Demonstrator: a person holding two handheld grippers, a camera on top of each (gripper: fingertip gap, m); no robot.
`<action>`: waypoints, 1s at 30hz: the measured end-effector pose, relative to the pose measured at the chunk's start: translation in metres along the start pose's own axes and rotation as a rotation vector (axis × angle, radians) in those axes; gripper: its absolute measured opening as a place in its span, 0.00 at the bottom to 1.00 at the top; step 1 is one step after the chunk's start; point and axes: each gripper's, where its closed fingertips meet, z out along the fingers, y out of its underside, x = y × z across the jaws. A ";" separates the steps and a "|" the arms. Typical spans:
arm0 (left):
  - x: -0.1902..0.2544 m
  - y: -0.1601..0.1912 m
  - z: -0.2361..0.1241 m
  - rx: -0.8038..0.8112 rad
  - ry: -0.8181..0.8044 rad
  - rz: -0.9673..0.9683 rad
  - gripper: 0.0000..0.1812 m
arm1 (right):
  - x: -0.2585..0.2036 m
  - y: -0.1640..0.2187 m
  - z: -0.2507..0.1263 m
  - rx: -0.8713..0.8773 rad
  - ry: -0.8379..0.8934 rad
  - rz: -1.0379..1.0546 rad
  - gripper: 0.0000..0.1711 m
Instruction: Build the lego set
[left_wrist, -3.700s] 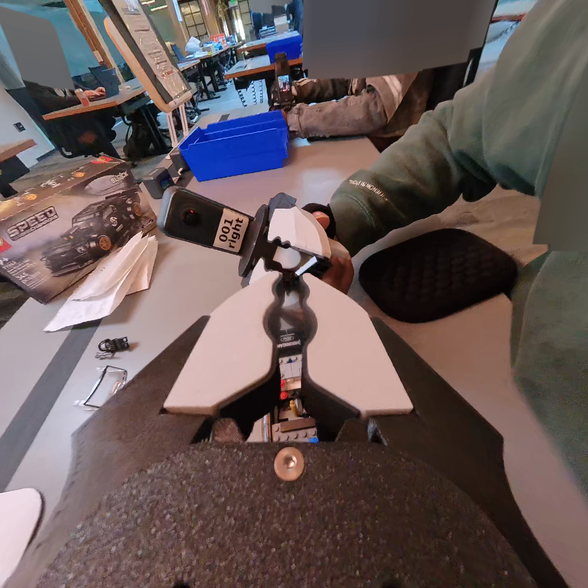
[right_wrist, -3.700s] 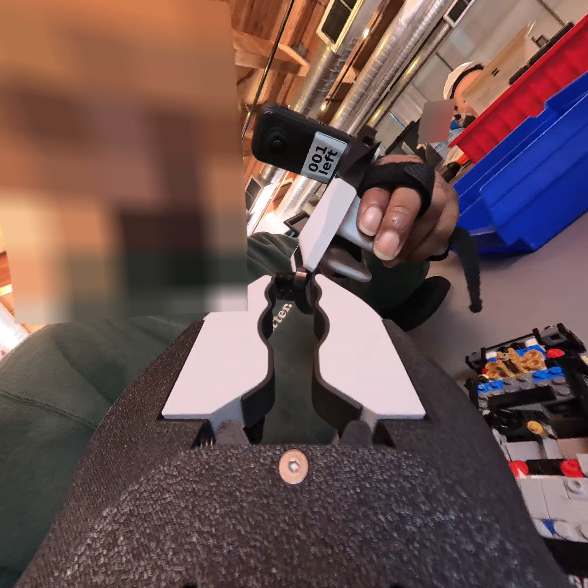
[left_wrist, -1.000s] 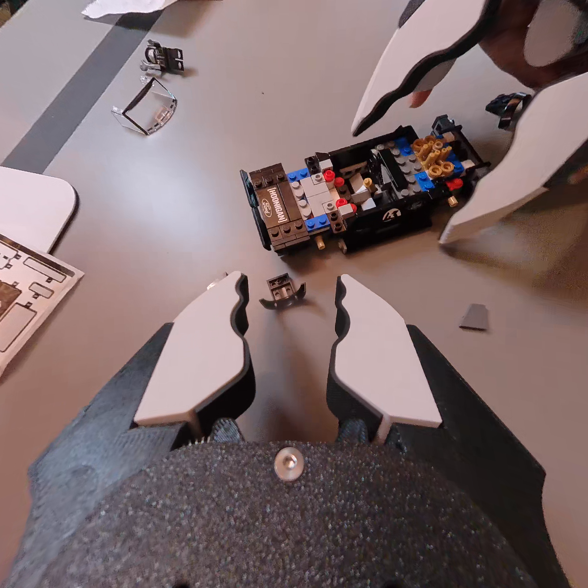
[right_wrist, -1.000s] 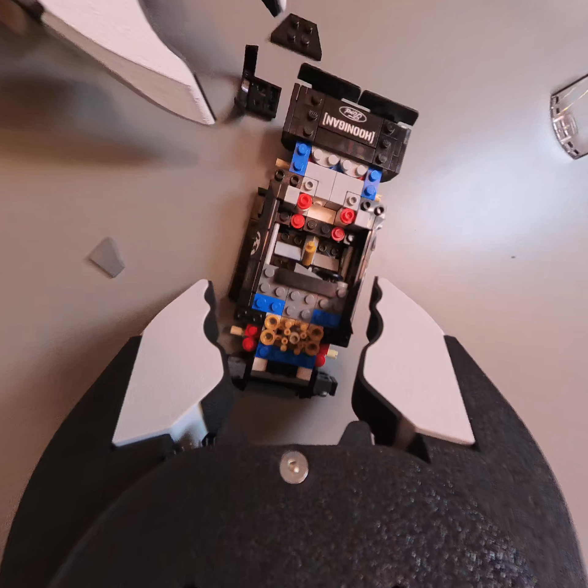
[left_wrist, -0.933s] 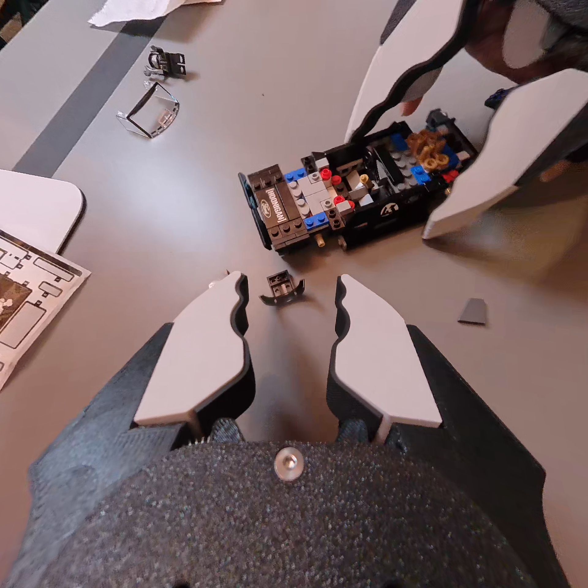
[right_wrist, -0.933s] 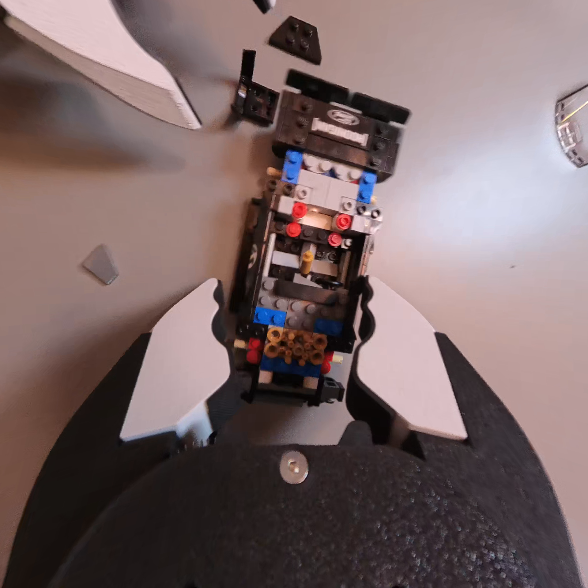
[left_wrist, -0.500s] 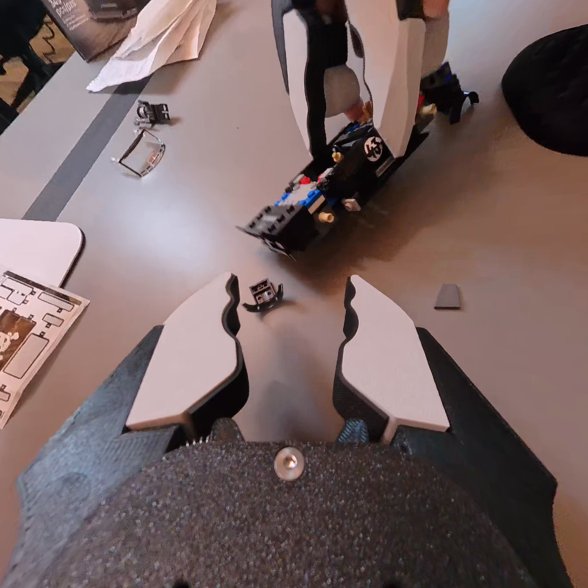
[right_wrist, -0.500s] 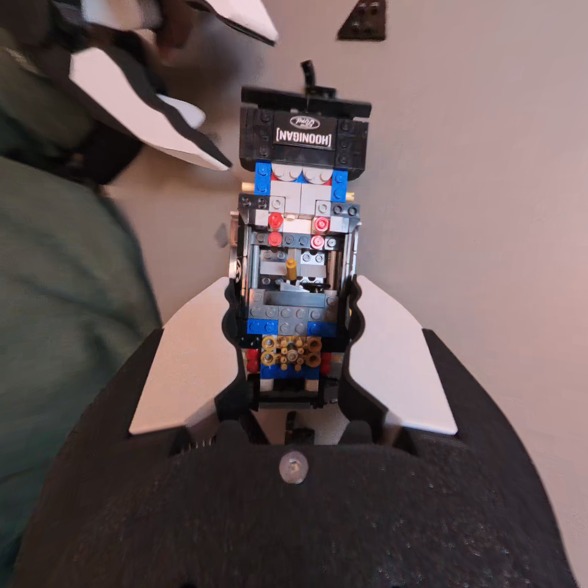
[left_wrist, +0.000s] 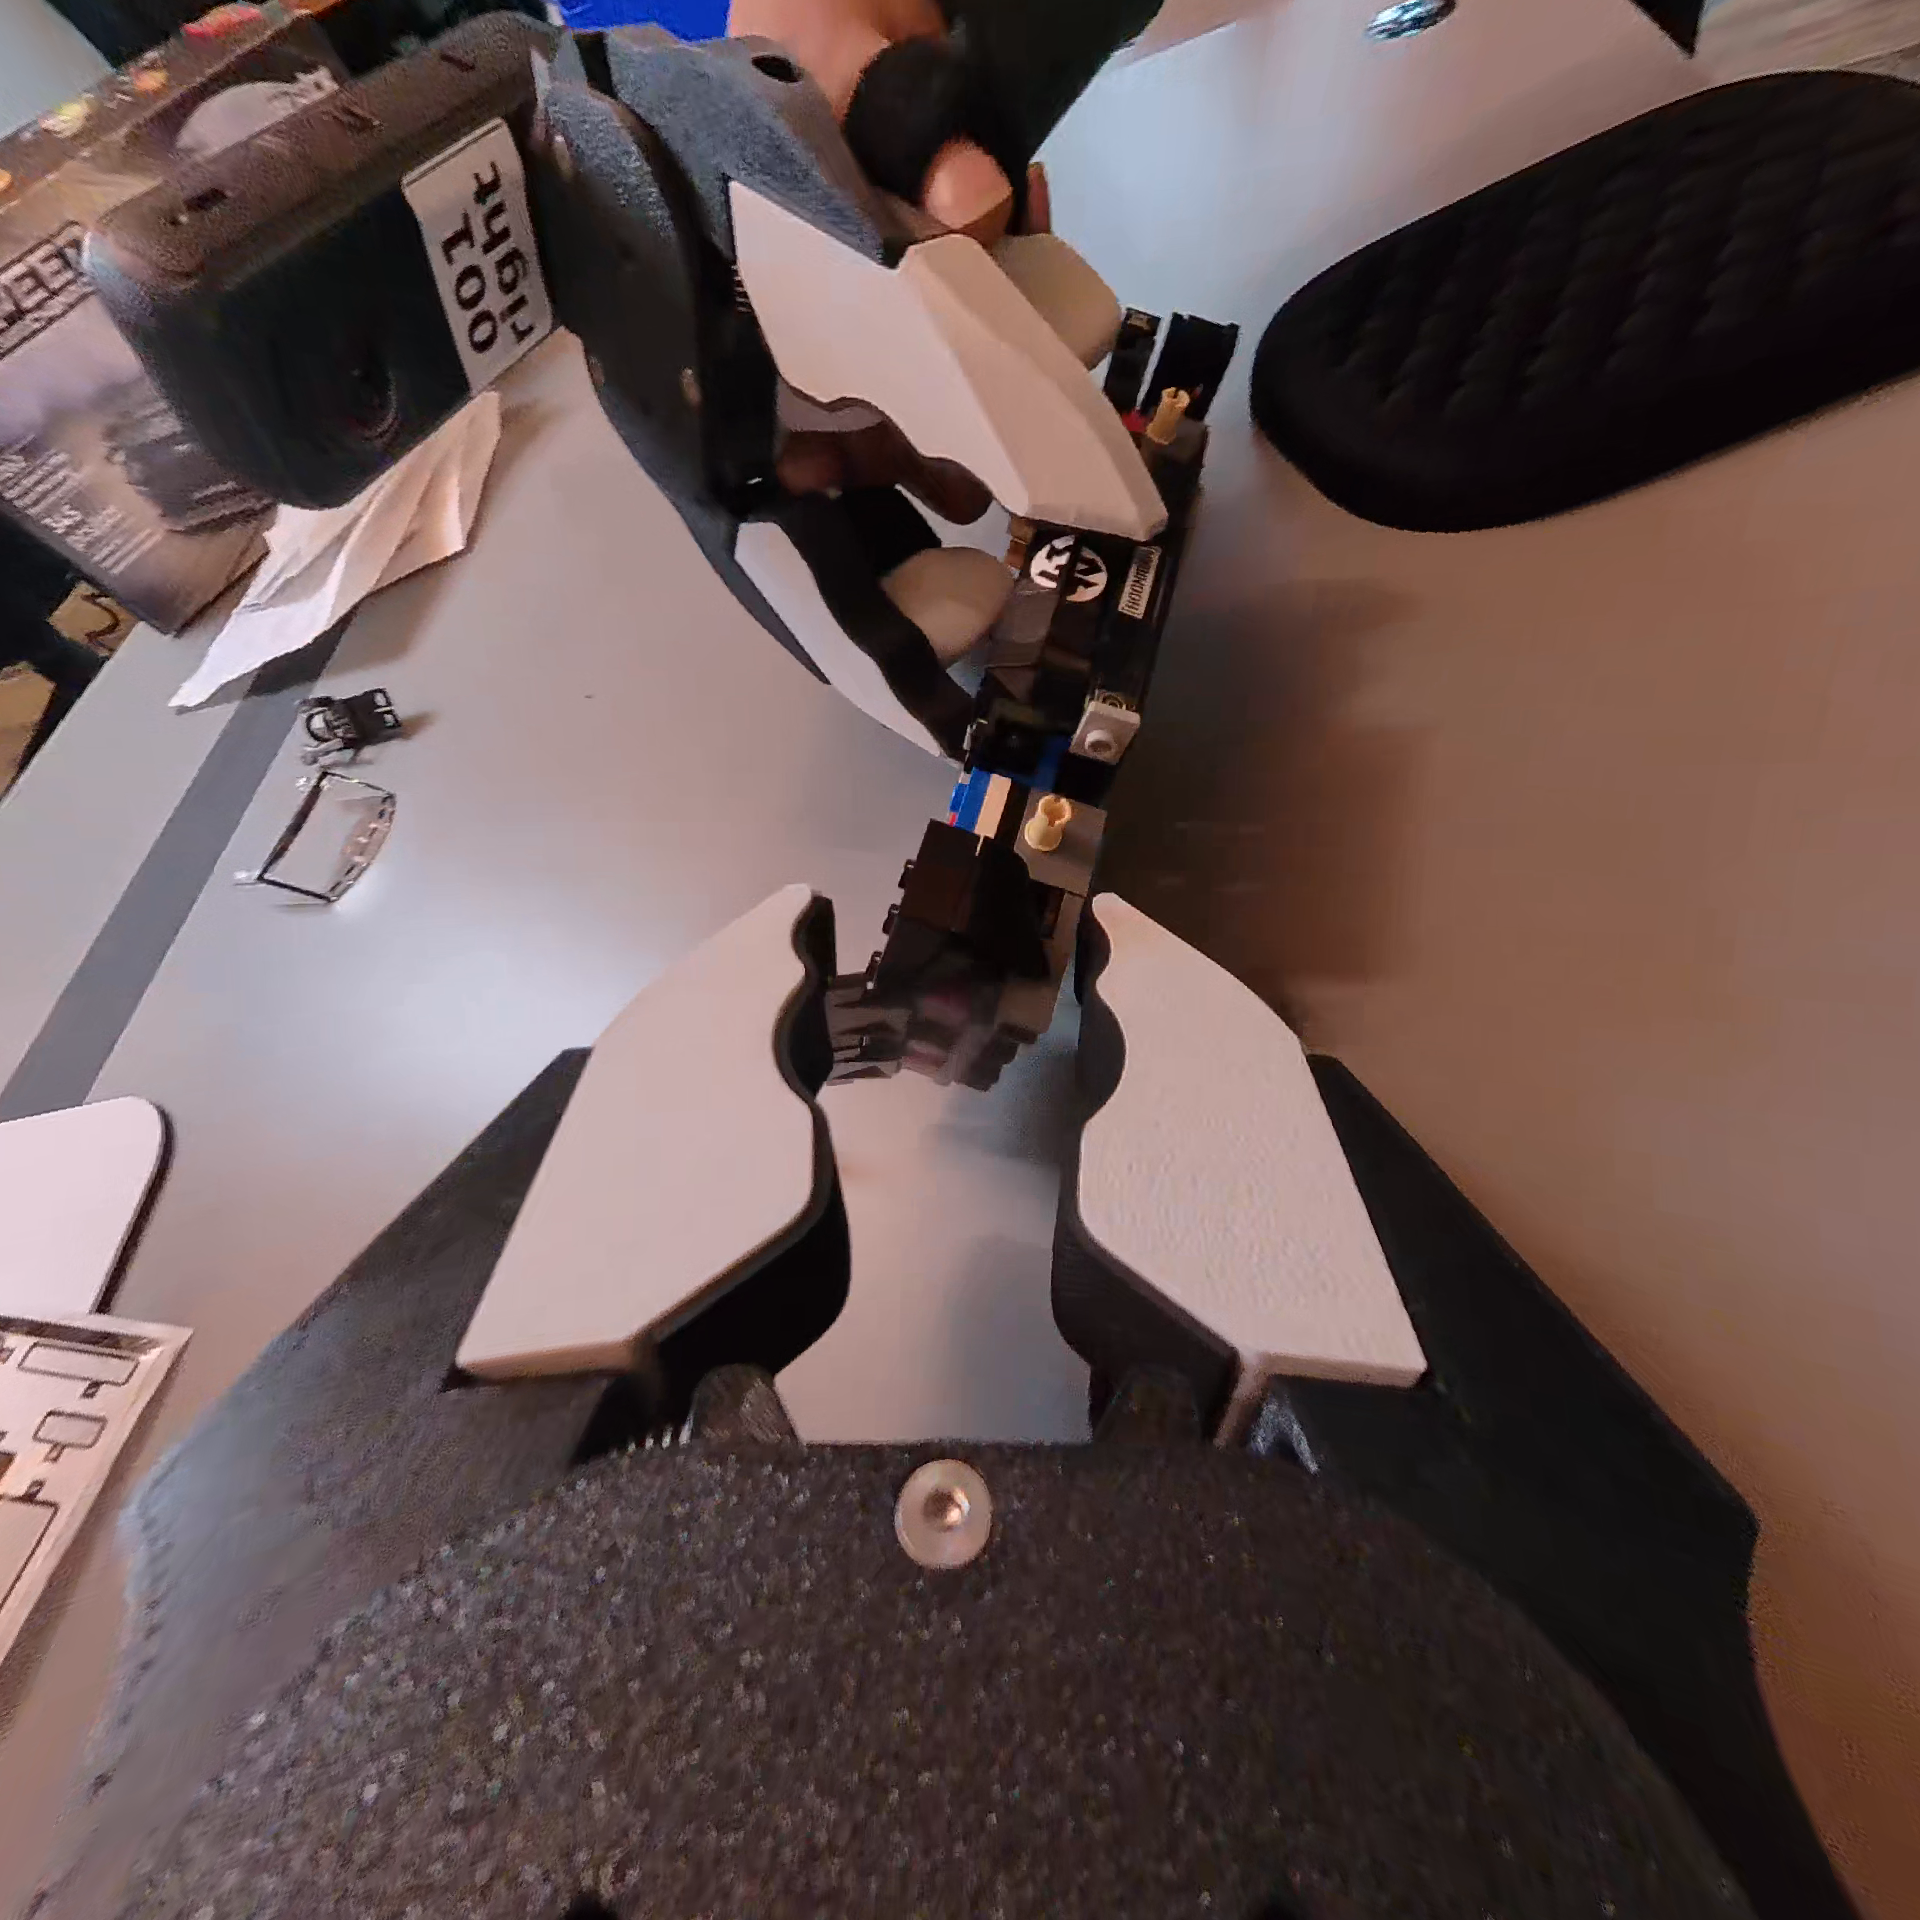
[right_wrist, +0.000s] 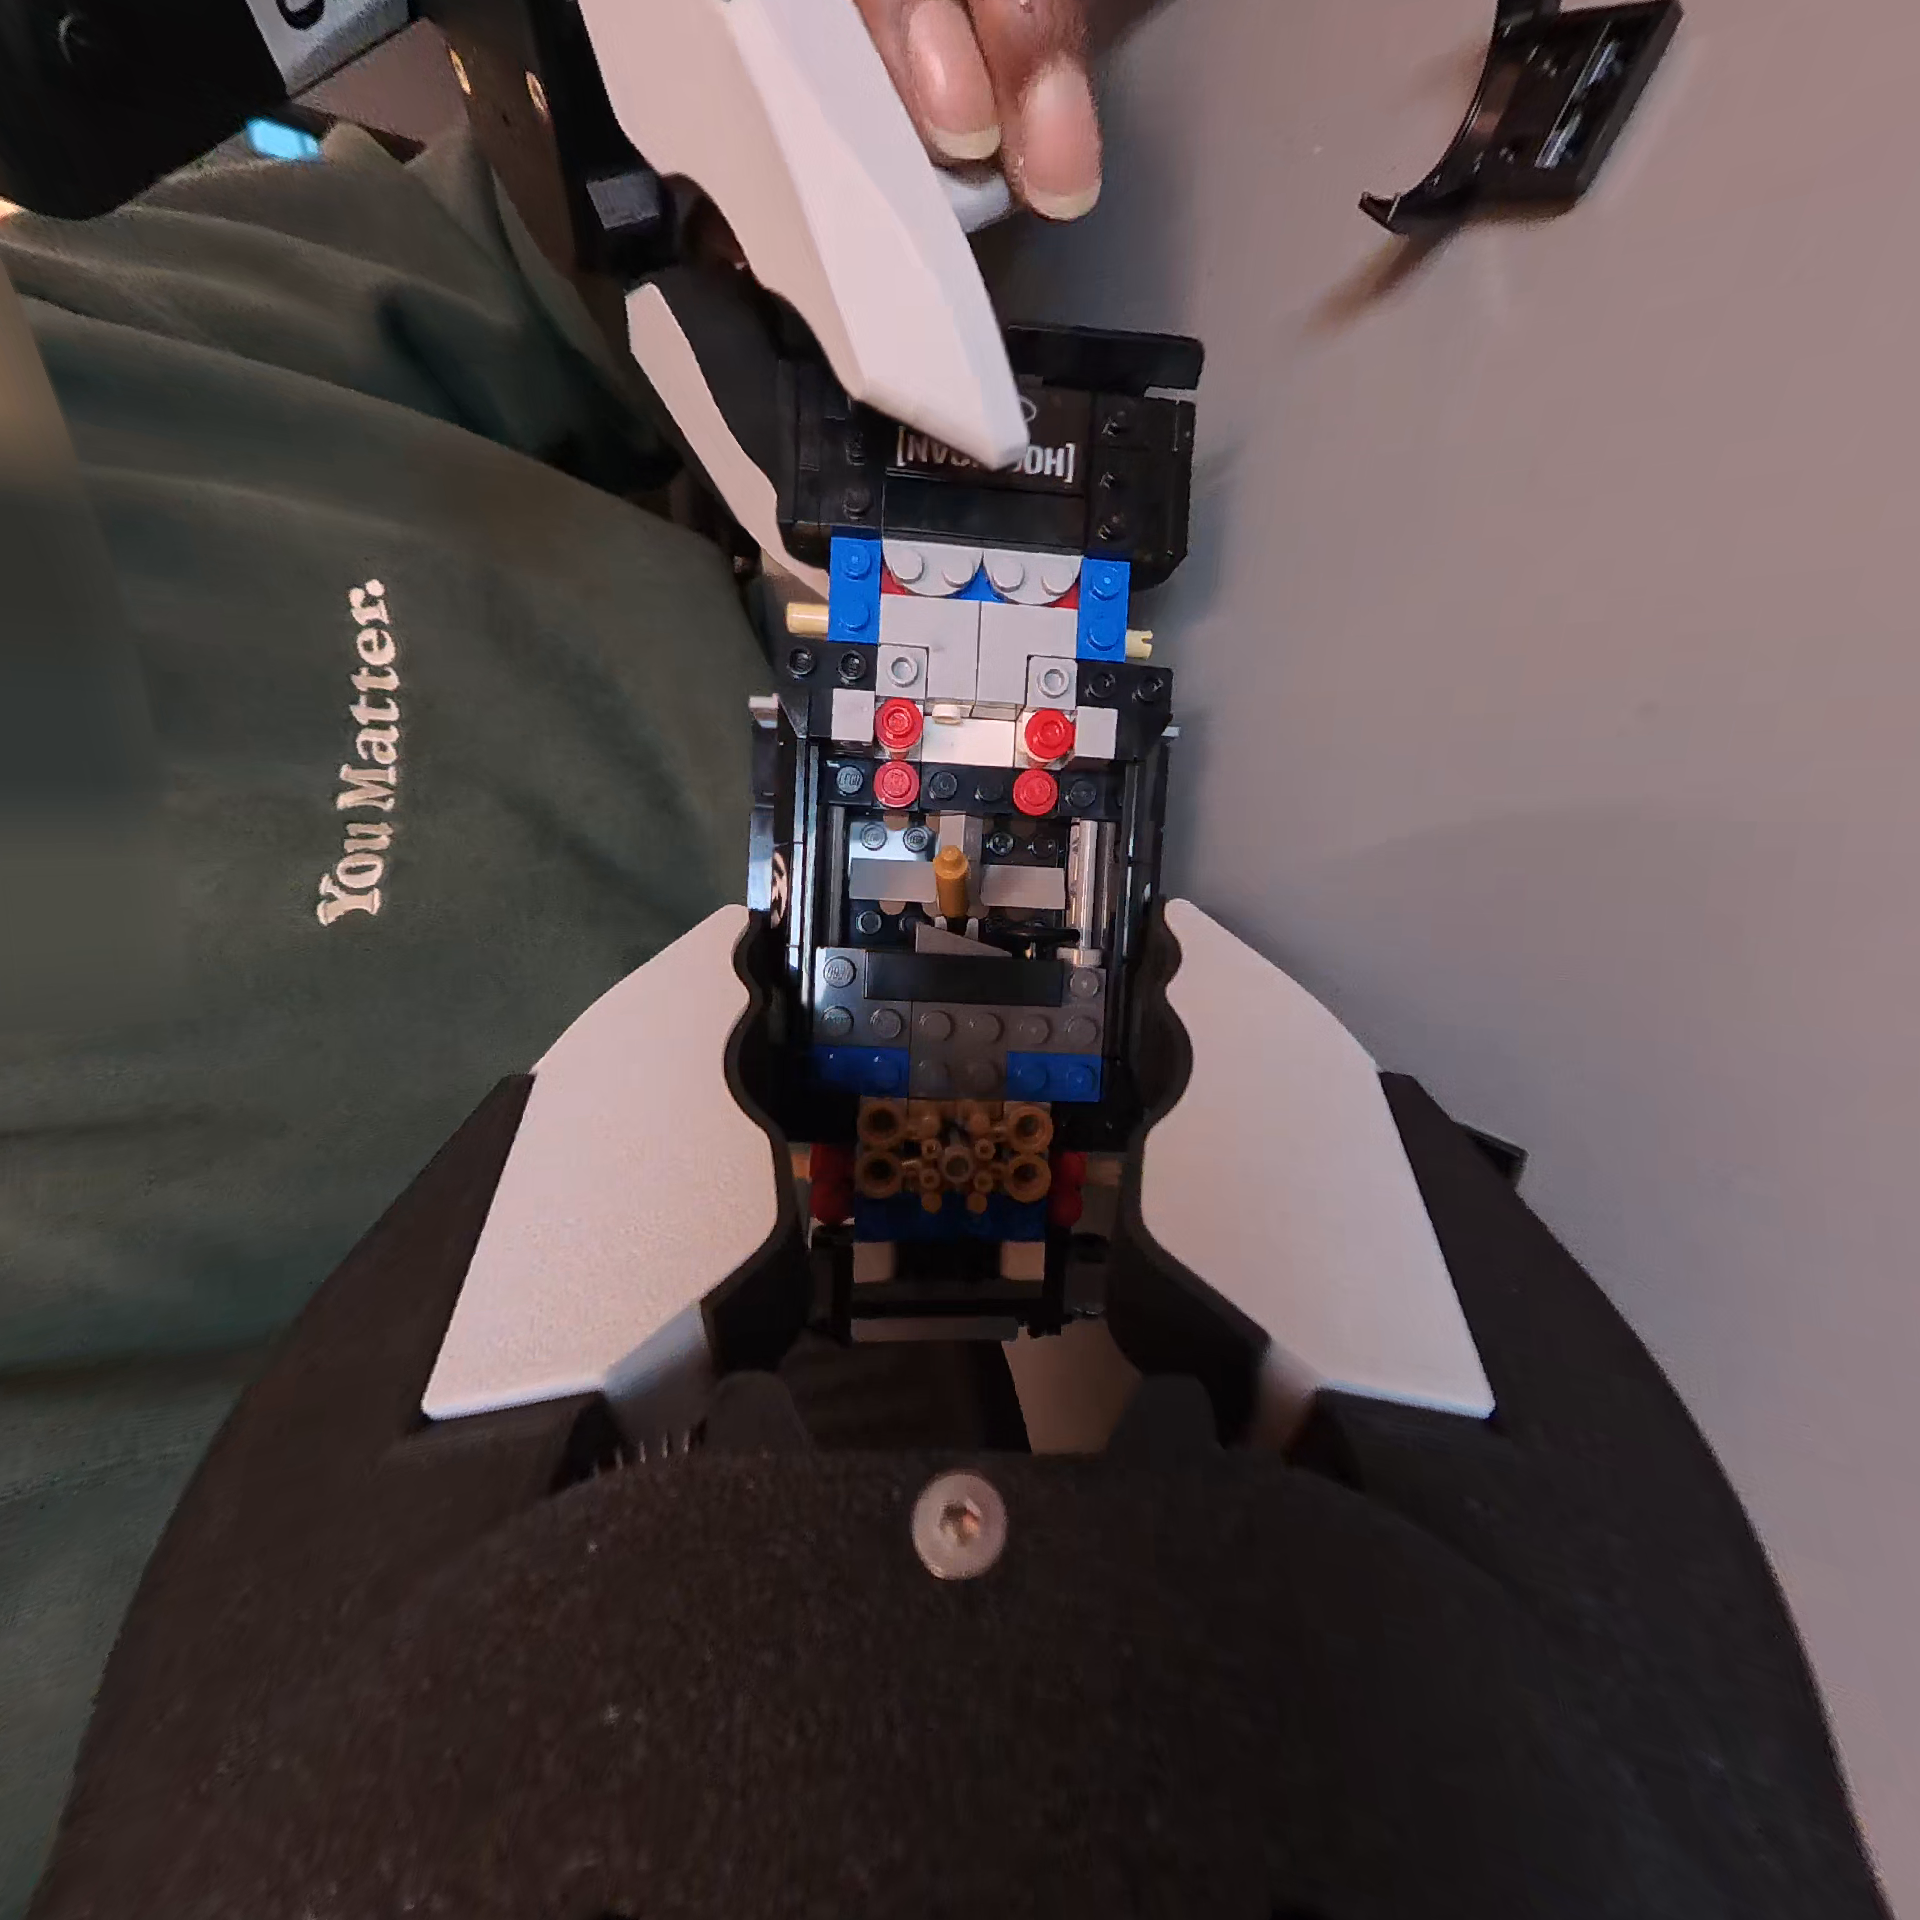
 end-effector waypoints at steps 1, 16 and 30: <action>0.002 0.001 0.000 -0.001 0.014 0.000 0.23 | 0.001 0.000 0.000 0.001 0.003 0.006 0.40; 0.015 0.001 0.002 -0.004 0.045 0.087 0.19 | -0.028 -0.036 -0.011 0.055 0.191 -0.370 0.22; 0.016 0.004 0.005 -0.040 -0.040 0.251 0.19 | -0.010 -0.037 0.018 -0.204 0.450 -0.520 0.07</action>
